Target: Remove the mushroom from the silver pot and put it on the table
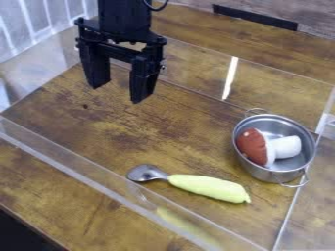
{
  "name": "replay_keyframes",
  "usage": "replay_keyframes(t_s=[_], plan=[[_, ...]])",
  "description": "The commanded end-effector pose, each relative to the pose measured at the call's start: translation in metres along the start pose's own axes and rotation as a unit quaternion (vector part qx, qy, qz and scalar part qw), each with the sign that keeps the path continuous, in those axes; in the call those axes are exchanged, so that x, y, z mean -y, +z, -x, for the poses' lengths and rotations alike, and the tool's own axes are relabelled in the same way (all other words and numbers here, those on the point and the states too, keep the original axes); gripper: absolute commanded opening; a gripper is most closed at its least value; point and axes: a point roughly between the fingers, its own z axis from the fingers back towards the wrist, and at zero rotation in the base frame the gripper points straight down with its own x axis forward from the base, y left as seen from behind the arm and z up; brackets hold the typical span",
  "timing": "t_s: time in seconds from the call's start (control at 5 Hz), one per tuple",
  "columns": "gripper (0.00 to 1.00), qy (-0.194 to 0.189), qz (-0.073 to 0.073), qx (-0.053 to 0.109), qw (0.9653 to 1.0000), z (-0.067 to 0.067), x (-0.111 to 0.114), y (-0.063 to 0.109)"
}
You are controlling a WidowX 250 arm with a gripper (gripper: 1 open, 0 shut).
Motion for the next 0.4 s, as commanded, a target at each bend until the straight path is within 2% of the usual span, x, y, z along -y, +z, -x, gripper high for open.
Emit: replay_keyframes(t_s=[0.0,0.2], plan=[[1.00,-0.020,0.001,-0.016,0.9997,-0.003,-0.005,-0.012],[1.00,-0.095,-0.008,-0.012,0.9954,-0.028,0.021,-0.015]])
